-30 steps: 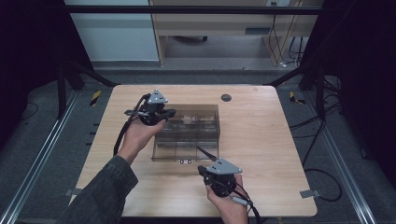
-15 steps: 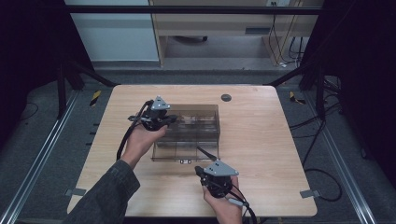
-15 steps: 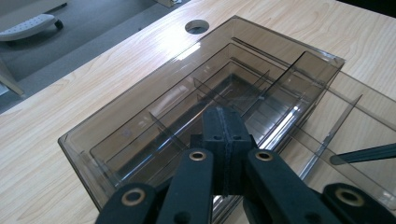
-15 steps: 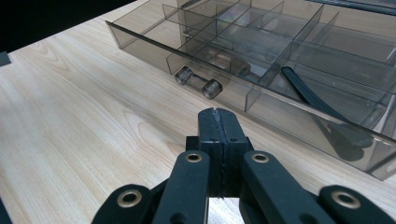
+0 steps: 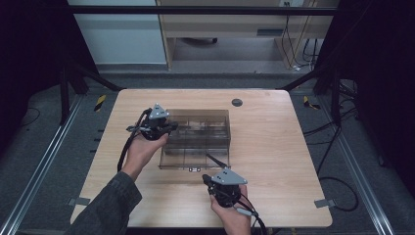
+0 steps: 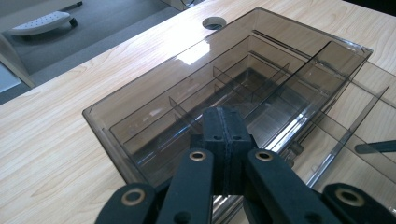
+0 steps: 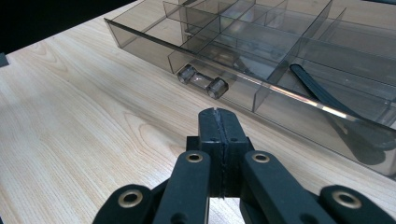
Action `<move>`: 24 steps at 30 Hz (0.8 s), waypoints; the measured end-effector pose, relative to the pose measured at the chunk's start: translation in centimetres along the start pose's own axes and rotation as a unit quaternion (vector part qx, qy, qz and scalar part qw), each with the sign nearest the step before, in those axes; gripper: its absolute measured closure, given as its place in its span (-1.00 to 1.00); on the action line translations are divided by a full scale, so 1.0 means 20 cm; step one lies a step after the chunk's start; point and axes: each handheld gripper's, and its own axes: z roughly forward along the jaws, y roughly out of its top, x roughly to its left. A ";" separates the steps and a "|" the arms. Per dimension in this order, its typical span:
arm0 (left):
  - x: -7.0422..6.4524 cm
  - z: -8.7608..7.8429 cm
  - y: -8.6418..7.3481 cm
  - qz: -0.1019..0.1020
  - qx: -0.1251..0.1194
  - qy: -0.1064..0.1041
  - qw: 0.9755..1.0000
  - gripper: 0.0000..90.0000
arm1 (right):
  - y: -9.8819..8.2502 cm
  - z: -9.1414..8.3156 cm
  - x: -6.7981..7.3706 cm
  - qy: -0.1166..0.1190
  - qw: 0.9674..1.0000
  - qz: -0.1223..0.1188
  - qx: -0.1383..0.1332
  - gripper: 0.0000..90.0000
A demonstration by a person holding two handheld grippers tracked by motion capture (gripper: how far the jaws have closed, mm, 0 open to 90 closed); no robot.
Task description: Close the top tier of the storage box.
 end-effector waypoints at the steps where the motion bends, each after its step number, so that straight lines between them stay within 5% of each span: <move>1: 0.00 0.00 -0.01 0.003 0.003 0.003 1.000 0.99 | 0.00 0.00 0.00 -0.001 1.000 -0.001 -0.001 1.00; 24: 0.03 0.04 -0.08 -0.008 0.009 0.011 1.000 0.99 | 0.00 0.01 0.00 -0.003 1.000 0.001 -0.004 1.00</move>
